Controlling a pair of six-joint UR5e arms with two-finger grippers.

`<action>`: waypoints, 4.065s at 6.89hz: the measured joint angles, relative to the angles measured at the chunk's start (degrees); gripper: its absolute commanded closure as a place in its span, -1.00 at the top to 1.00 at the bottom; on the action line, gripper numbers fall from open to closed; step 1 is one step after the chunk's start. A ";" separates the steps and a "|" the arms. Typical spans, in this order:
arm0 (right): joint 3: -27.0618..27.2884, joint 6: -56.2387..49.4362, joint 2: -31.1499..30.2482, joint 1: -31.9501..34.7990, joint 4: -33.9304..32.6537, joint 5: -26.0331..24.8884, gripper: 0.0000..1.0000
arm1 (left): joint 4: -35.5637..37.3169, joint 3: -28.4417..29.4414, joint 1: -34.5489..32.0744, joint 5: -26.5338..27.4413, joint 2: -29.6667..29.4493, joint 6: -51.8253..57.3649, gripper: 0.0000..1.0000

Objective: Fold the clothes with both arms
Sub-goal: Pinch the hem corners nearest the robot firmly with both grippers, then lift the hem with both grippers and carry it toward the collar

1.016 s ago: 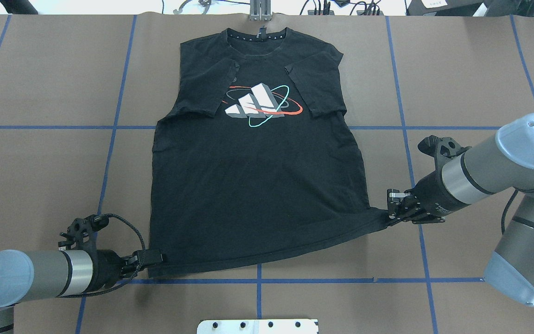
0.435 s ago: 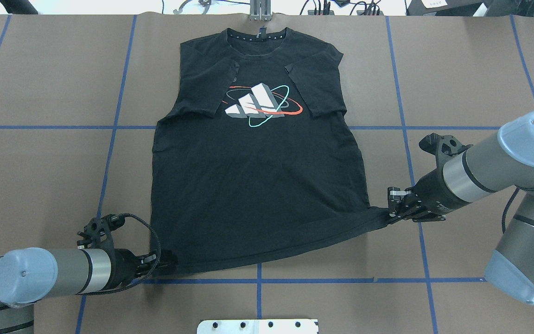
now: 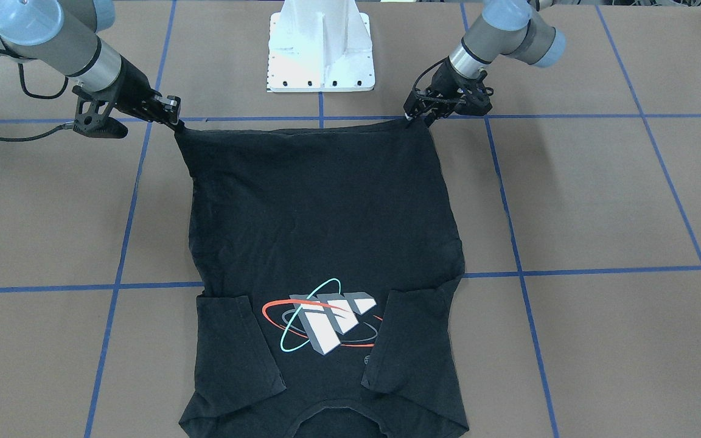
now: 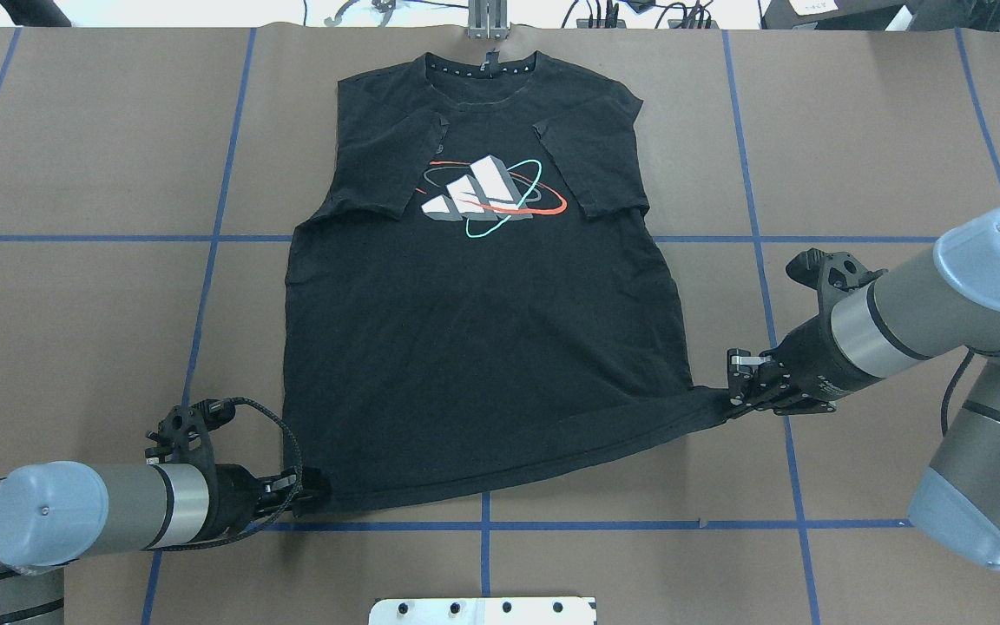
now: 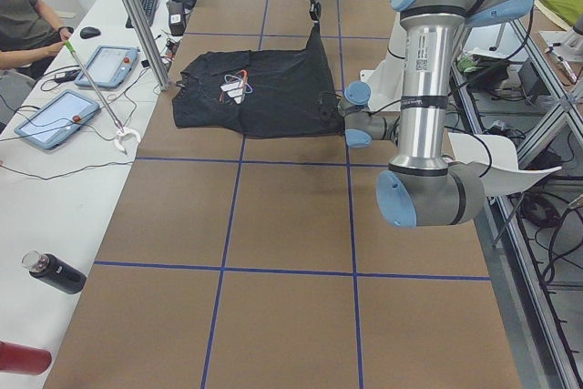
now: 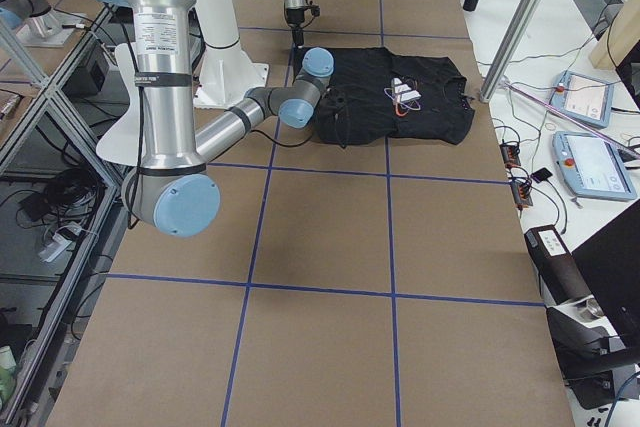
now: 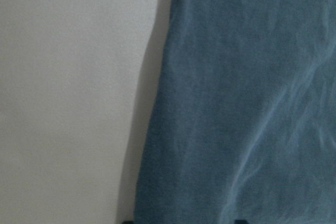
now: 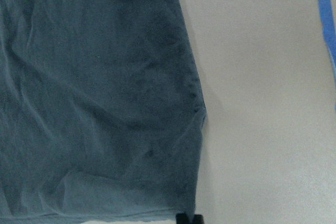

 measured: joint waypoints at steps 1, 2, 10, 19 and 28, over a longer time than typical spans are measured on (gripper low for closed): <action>0.00 -0.02 -0.04 0.00 0.00 0.00 -1.00 | 0.01 -0.19 -0.11 -0.03 0.14 0.03 -1.00; 0.00 -0.01 -0.09 -0.01 0.00 0.00 -1.00 | 0.01 -0.37 -0.14 -0.02 0.29 0.05 -1.00; 3.65 12.39 -3.69 -7.76 0.18 9.51 -1.00 | 4.88 -15.38 3.31 -5.58 7.78 -0.10 -1.00; 4.07 11.92 2.57 2.91 0.42 10.78 -1.00 | 20.03 -26.54 -8.64 -17.36 5.33 0.33 -1.00; -21.87 1.68 21.70 16.50 5.48 0.10 -1.00 | 18.95 3.53 -35.52 -17.42 -14.32 16.61 -1.00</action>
